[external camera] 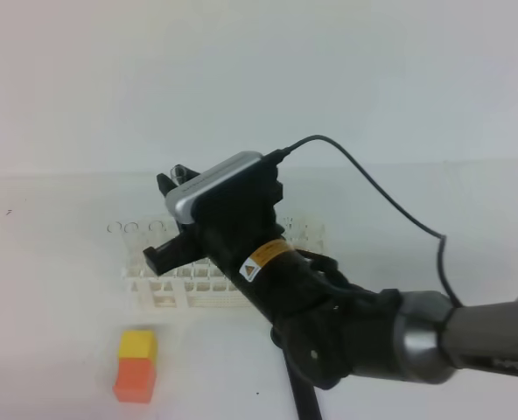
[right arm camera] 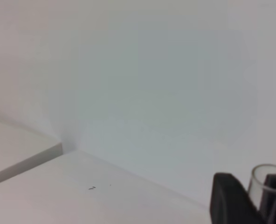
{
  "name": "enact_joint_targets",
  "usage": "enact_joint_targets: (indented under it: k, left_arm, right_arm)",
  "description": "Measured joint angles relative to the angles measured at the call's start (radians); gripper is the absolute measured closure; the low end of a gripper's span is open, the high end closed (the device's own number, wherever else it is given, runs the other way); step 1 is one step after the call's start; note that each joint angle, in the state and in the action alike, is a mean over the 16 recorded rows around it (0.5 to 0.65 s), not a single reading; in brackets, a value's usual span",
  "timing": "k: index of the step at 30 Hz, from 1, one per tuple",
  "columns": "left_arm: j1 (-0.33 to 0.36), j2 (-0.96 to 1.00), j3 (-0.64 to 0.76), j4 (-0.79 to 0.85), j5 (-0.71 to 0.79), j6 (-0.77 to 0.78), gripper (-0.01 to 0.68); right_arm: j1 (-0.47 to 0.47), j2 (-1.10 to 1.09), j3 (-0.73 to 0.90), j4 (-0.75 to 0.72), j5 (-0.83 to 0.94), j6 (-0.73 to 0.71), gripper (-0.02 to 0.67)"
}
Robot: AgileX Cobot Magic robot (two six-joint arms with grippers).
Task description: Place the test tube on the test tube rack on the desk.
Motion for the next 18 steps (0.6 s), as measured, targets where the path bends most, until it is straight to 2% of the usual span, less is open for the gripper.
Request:
enact_joint_targets:
  k: [18]
  left_arm:
    - [0.0, 0.0, 0.0, 0.002, 0.002, -0.044, 0.673]
  right_arm:
    - [0.036, 0.09, -0.067, 0.079, -0.022, -0.08, 0.529]
